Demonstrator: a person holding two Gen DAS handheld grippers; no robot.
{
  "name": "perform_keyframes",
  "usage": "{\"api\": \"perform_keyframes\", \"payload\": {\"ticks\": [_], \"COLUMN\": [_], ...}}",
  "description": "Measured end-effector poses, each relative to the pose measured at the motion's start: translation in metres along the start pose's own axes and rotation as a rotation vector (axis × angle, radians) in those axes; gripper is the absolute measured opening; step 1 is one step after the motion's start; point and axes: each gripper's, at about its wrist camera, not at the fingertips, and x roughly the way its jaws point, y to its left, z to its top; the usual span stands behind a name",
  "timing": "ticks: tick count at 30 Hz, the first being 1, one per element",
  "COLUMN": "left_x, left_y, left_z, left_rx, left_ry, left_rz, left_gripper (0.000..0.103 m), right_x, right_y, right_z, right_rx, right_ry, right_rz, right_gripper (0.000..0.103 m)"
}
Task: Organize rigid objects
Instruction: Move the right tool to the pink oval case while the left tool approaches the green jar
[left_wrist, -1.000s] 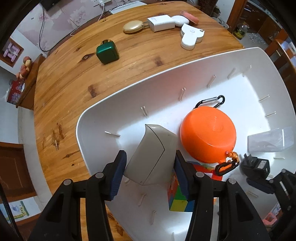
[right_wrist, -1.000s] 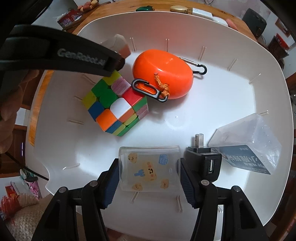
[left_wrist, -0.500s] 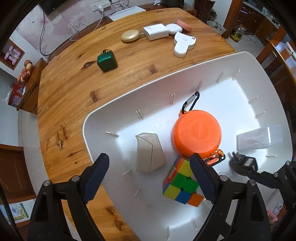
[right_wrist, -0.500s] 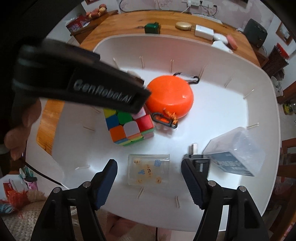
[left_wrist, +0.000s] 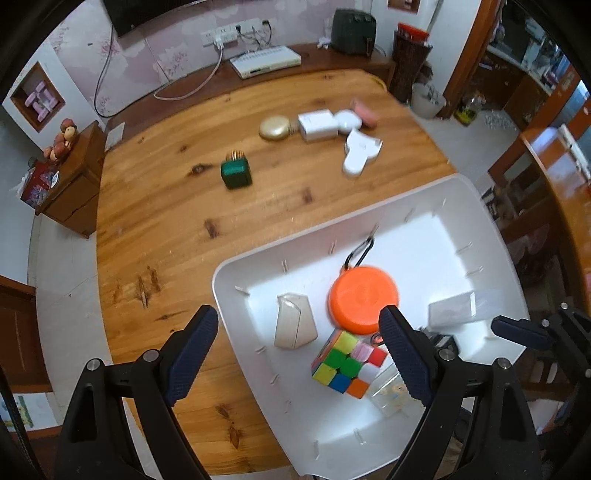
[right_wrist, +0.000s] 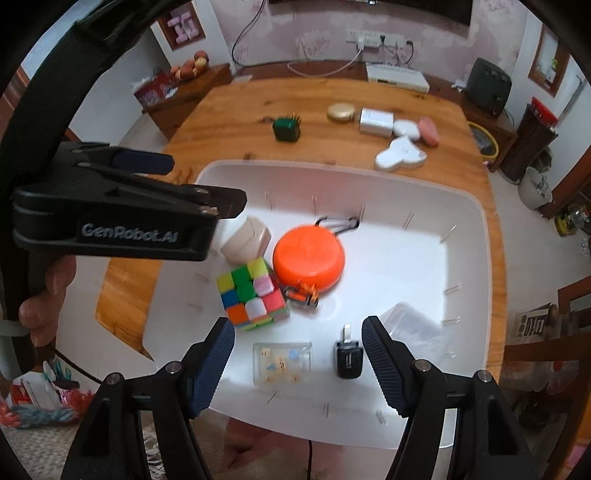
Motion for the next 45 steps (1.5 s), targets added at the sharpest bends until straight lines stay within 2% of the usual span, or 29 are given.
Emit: {"api": "perform_keyframes", "payload": {"ticks": [9, 23, 30, 37, 45], "left_x": [-0.040, -0.070, -0.069, -0.057, -0.015], "left_y": [0.005, 0.026, 0.039, 0.048, 0.054], "left_z": [0.021, 0.055, 0.080, 0.112, 0.148], "left_rx": [-0.038, -0.135, -0.184, -0.229, -0.245], "left_ry": [-0.085, -0.162, -0.172, -0.168, -0.104], "left_rz": [-0.009, 0.026, 0.072, 0.118, 0.152], "left_gripper": [0.090, 0.090, 0.090, 0.090, 0.091], "right_x": [-0.030, -0.058, -0.064, -0.060, -0.029], "right_y": [-0.012, -0.051, -0.076, -0.119, -0.181], "right_z": [0.026, 0.065, 0.095, 0.144, 0.204], "right_rx": [-0.008, -0.005, -0.030, -0.008, 0.071], "right_ry": [-0.078, -0.138, -0.160, -0.172, -0.129], "right_rz": [-0.006, -0.013, -0.045, -0.126, -0.126], "right_gripper": [0.072, 0.072, 0.072, 0.072, 0.072]}}
